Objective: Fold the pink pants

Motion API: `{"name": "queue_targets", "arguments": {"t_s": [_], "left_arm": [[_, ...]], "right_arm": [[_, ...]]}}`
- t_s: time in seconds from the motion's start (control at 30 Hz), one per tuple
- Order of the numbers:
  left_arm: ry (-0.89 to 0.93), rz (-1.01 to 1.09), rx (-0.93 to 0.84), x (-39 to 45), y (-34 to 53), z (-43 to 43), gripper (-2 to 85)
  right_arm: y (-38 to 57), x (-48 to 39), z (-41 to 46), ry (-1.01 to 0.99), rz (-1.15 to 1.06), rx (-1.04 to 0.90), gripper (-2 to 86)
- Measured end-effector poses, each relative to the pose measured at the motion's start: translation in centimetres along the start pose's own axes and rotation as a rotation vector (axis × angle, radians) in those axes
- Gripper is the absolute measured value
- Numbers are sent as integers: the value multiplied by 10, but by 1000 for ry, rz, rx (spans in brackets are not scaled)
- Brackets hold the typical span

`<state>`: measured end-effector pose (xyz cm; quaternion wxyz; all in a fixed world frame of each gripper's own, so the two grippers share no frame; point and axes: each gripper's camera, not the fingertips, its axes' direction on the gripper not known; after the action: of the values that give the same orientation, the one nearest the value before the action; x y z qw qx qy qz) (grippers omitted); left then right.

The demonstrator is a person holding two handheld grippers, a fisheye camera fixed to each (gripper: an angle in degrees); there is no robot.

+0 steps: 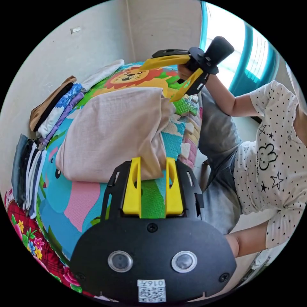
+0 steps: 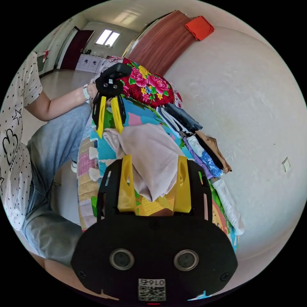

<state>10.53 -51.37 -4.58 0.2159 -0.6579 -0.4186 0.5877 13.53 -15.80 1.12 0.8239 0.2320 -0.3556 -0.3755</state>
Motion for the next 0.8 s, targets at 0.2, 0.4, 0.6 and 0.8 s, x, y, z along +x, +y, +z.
{"name": "queue_targets", "arguments": {"t_s": [0.2,0.4,0.6,0.8], "left_arm": [[-12,-81,39,-4,10,-19,32],[165,-224,228,-31,41,-43,24],[218,-272,322,-32,62,-60,25],[208,-280,332,-16,68,-73,30]], "right_arm": [[-19,-48,-4,35,-132,66,182],[-53,-112,22,135,-270,-18,201],[-75,-140,42,198,-252,-90,211],[-67,-138,62,436,-246,-193,209]]}}
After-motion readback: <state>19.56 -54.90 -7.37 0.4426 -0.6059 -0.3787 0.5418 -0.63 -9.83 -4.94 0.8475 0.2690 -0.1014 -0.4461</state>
